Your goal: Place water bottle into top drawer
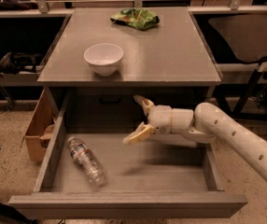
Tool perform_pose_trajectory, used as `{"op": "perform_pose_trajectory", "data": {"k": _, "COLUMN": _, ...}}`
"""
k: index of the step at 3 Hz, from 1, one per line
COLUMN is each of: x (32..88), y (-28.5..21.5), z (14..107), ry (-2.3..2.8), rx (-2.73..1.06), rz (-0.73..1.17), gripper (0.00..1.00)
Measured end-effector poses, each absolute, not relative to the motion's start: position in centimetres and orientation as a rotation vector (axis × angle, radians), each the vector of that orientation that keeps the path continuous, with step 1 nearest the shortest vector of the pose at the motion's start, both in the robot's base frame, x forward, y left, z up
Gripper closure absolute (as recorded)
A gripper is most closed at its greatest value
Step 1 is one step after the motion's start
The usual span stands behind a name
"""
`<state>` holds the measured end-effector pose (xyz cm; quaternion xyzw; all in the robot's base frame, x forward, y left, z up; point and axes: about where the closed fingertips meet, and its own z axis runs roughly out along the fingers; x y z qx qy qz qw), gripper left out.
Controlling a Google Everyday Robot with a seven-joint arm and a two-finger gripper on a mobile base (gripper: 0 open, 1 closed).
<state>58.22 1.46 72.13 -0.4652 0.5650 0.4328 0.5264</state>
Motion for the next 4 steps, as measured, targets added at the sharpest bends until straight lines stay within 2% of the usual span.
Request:
{"op": "perform_pose_trajectory", "data": {"k": 1, "x": 57.9, "y": 0.0, "z": 73.4, "ry": 1.397, "rx": -1.119, "rz": 1.012, "gripper": 0.0}}
{"op": "perform_pose_trajectory", "data": {"k": 2, "x": 55.9, "y": -4.0, "z": 76.1, "ry": 1.48, "rx": -1.165, "rz": 0.958, "gripper": 0.0}}
{"op": "perform_pose_trajectory", "data": {"k": 4, "x": 48.9, "y": -12.5, "z": 83.5, "ry": 1.765, "rx": -1.374, "rz": 0.852, "gripper": 0.0}}
